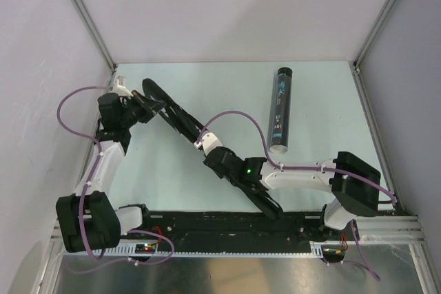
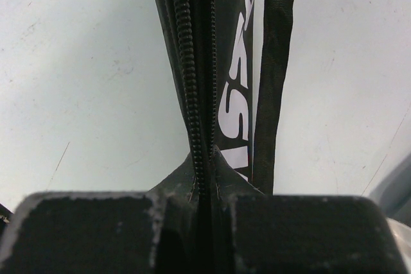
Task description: Pack up the badminton gear
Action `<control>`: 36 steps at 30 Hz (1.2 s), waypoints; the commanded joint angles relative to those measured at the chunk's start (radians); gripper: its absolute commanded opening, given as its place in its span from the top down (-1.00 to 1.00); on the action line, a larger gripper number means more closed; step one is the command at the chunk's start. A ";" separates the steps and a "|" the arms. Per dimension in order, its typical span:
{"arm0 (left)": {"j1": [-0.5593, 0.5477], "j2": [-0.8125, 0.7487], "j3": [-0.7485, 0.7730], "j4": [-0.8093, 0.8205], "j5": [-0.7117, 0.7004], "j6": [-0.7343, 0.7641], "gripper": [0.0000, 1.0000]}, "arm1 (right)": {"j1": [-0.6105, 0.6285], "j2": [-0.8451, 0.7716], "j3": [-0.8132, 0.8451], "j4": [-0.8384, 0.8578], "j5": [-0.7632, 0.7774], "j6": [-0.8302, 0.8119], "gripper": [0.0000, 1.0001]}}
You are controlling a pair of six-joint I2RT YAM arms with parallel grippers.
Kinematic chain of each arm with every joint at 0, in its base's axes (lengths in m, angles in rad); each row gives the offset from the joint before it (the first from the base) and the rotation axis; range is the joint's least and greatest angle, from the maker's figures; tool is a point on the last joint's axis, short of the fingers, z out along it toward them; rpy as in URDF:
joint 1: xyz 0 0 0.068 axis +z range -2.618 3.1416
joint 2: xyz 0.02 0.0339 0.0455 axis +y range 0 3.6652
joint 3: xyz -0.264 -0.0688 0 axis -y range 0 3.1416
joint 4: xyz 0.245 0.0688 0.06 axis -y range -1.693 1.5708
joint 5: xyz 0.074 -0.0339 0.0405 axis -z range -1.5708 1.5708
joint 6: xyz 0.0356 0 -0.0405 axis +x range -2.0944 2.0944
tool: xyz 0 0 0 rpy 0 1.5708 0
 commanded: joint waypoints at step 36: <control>0.010 -0.064 0.130 -0.150 -0.086 0.082 0.36 | 0.002 -0.030 0.005 0.035 0.031 0.030 1.00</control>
